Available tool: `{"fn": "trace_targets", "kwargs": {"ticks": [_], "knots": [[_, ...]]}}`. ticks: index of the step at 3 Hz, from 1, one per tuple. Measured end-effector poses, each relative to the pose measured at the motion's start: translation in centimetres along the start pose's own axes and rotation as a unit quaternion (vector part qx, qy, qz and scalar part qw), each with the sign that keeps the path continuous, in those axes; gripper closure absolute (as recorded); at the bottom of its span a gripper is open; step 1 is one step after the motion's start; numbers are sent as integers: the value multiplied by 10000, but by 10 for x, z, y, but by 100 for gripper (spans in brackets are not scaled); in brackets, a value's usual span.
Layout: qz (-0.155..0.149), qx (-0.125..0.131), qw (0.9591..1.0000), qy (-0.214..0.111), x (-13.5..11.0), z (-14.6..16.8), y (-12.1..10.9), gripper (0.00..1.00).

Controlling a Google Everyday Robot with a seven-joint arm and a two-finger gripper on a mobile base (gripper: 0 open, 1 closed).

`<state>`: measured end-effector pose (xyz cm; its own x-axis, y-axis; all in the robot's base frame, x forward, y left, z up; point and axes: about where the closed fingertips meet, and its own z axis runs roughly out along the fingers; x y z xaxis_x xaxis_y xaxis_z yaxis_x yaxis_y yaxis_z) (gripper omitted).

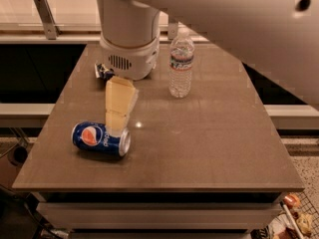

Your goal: Place pepsi can upright

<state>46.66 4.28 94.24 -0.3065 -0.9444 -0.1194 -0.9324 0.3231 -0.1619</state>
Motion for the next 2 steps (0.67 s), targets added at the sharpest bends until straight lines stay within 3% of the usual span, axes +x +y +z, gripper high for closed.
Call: {"fn": "trace_targets", "kwargs": {"ticks": [2], "knots": [[-25,31,10000,66,-23,11,9,0]]}}
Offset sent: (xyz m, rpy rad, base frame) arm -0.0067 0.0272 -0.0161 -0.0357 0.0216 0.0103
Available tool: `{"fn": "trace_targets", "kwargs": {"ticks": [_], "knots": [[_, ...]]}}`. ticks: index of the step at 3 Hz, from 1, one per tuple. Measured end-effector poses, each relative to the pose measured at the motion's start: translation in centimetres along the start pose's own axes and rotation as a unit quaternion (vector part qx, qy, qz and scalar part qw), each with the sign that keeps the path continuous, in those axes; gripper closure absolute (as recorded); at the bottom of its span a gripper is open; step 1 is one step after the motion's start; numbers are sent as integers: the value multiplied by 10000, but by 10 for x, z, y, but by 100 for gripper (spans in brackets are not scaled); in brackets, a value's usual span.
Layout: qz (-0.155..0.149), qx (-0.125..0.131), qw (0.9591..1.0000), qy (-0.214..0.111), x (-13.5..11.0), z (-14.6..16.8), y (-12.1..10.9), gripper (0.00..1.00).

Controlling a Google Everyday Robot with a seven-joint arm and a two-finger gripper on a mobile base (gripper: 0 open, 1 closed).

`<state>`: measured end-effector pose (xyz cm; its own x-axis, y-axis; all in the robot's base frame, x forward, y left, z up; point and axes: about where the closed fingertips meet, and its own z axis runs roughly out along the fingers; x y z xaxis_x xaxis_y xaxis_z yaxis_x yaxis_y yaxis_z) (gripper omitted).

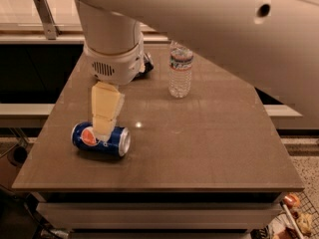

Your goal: Place pepsi can upright

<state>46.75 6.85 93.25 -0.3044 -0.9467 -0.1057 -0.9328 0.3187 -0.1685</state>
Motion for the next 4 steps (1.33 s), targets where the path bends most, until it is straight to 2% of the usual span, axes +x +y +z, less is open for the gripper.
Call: {"fn": "trace_targets", "kwargs": {"ticks": [1,3,4], "knots": [[-208,-6,9998,-41,-8,0,12,0],[-220,-25,9997,-124,-17,-1,4,0],[-316,-155,9993,-117,-33,10,2,0]]}}
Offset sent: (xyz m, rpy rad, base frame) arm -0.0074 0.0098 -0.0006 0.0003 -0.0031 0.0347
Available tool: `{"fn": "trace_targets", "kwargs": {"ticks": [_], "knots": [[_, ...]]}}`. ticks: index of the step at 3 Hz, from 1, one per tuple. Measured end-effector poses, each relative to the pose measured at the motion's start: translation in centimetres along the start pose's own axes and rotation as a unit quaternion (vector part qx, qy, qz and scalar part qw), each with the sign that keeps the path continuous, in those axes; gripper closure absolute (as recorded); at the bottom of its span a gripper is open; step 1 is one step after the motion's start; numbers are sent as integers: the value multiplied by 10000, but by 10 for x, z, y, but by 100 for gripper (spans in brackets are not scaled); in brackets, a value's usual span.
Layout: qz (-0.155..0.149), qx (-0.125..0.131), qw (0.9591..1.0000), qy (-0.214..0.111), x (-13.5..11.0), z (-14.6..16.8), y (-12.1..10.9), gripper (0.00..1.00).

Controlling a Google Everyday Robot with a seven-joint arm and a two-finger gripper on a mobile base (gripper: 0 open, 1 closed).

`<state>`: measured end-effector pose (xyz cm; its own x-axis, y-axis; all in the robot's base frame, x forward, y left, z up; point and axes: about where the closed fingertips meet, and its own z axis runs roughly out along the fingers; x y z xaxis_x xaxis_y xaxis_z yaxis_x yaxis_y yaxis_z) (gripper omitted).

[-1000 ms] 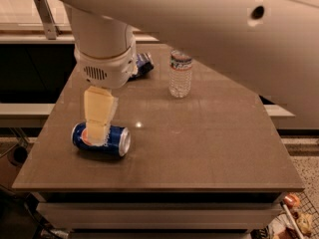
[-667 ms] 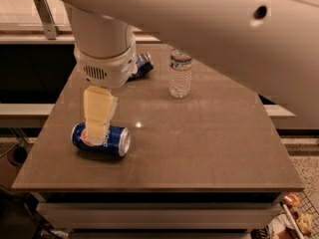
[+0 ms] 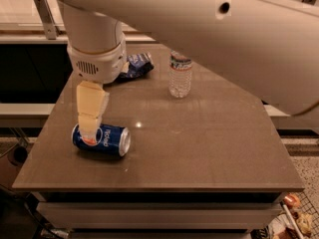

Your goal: Place pepsi can upright

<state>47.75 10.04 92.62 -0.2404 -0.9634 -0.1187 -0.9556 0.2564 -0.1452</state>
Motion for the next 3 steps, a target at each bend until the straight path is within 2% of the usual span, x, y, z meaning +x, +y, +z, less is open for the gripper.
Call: {"fn": "trace_targets", "kwargs": {"ticks": [1,3], "knots": [[-38,-152,9999,30,-11,15,6,0],[122,-365,9992,98,-5,38,27,0]]}}
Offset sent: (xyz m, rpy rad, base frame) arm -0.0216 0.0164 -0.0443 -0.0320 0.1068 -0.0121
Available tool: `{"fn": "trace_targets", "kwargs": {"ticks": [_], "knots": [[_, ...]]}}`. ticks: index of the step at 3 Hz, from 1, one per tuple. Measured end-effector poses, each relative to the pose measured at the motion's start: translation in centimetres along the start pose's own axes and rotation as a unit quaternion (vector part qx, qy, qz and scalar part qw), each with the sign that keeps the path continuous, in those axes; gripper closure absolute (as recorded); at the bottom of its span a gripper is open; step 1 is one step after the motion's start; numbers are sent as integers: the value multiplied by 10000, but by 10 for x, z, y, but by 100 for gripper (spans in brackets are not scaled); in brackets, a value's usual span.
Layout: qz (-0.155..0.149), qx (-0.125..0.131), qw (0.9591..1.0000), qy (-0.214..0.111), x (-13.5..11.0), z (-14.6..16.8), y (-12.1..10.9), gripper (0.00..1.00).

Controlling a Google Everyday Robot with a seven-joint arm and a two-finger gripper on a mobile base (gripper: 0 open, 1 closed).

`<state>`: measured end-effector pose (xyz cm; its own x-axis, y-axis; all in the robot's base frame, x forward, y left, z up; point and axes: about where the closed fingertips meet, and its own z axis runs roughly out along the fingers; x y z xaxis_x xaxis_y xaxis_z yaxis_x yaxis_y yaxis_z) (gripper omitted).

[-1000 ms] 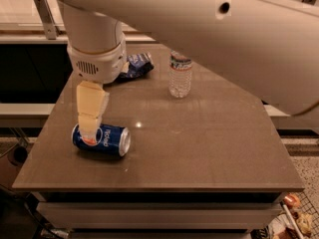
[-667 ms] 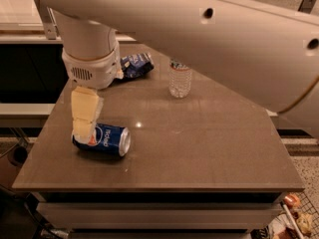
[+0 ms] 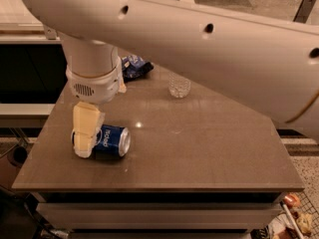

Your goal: Place pepsi can upright

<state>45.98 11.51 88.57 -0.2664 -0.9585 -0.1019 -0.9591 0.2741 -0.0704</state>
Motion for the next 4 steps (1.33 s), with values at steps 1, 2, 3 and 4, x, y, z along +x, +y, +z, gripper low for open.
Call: {"fn": "trace_targets", "kwargs": {"ticks": [1,2,3,4], "knots": [[73,-38,10000,-22,3,9,6,0],[81,-97,9999,-108,2,18,11,0],[12,-124,9997,-192,-7,25,16,0],[-36,-105,9997,-199,-16,30,18,18]]}}
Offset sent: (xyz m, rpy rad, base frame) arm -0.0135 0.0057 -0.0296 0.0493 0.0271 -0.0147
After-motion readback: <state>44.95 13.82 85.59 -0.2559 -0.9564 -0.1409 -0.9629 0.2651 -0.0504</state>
